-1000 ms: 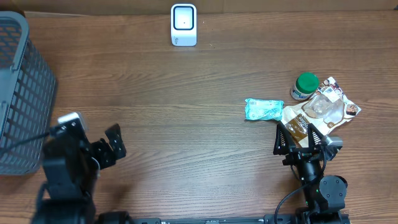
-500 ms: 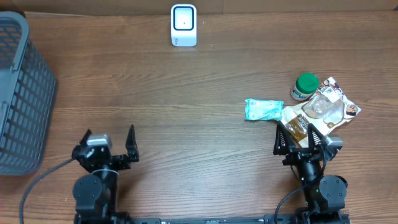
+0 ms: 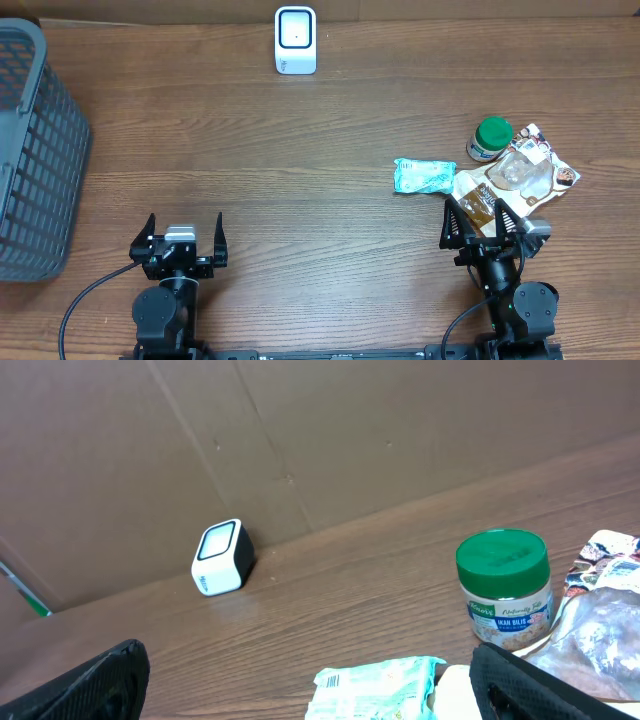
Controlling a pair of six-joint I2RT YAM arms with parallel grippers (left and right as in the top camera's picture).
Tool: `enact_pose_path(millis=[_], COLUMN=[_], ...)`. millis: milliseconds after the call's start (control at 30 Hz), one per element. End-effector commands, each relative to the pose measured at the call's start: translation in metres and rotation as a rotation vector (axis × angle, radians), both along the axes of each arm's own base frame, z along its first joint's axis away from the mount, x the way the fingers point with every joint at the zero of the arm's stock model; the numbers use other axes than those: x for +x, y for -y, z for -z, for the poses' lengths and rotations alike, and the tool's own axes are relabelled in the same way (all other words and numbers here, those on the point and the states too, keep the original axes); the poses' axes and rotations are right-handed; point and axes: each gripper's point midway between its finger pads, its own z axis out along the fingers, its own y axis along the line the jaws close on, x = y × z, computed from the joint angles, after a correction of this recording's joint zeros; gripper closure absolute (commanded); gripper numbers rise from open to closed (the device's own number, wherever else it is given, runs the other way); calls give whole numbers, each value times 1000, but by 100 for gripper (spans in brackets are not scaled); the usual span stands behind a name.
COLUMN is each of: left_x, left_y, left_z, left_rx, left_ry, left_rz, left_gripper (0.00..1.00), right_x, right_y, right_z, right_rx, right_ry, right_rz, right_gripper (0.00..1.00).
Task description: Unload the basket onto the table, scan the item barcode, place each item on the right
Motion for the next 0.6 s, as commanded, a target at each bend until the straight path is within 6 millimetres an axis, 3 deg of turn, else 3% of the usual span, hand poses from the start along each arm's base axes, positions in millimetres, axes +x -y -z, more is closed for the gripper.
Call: enact_pose_path(millis=[0,200,567], left_x=[2,5,5], left_y=[3,15,15], left_z=[-12,-1,-1], left_rx=[117,98,97], left_ry=[63,60,60], left_rz=[26,96,95], left_gripper=[0,0,0], right_x=[0,0,0], right_y=[-1,-1,-1], right_z=[1,1,1], right_rx=[1,1,1], right_ry=[6,6,6], right_rz=[-6,-6,-6], right_gripper=[0,0,0])
